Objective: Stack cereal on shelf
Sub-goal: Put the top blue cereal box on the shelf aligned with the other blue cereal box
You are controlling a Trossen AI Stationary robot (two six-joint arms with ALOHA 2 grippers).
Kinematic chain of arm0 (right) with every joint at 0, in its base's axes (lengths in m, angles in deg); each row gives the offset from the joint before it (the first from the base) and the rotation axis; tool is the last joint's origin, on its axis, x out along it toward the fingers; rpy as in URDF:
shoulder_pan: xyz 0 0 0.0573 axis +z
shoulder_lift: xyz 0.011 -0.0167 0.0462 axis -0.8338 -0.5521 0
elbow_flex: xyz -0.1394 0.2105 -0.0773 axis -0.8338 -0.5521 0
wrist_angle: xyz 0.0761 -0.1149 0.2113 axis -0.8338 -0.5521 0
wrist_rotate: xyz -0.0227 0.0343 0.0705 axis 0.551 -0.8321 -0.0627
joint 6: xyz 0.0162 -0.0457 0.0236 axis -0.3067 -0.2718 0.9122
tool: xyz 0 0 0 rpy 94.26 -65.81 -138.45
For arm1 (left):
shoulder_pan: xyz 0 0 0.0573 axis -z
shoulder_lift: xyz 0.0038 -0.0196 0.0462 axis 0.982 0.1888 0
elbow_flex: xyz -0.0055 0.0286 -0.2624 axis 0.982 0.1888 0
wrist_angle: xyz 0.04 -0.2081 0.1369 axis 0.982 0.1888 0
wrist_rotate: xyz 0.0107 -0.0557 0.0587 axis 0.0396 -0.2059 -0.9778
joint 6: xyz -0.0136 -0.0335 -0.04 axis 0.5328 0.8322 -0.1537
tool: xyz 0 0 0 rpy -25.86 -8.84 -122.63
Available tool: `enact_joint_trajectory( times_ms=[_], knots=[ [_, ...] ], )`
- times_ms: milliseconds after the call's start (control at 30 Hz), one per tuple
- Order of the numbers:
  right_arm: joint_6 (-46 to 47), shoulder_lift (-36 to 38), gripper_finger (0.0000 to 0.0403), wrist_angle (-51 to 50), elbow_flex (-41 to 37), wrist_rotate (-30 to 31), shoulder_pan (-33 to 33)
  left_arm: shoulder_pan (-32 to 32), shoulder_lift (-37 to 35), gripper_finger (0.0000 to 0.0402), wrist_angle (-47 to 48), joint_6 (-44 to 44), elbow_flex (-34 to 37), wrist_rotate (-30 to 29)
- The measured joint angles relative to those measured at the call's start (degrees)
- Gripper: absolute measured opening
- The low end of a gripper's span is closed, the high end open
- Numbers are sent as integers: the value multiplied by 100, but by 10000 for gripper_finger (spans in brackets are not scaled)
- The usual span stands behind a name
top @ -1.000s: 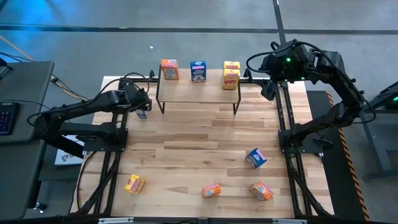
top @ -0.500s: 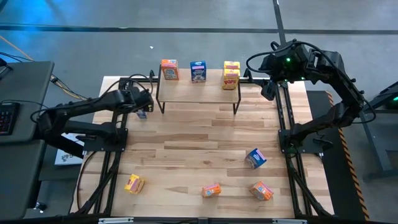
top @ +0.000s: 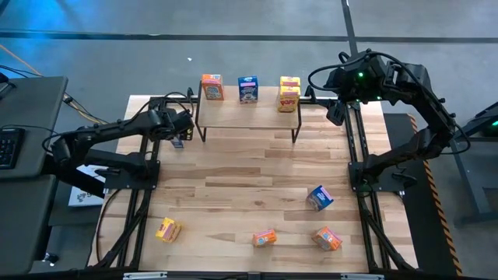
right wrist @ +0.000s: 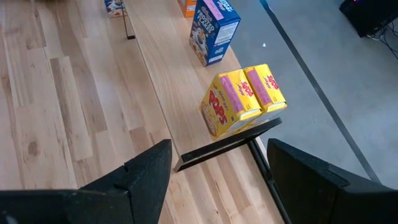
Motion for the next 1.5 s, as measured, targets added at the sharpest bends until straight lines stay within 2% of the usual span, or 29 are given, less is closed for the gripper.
enact_joint_trajectory(
  times_ms=[500,733,1167,1500],
  knots=[
    [3,0,257,1,0,0,-2,-13,-2,236,-9,-291,-2,50],
    [26,0,257,89,0,0,-2,-13,-2,216,-9,-569,-4,348],
    [28,0,257,163,0,0,-2,-13,-8,190,11,-901,-25,403],
    [55,0,257,164,0,0,-1,-11,-184,177,190,-1409,-531,598]
  ],
)
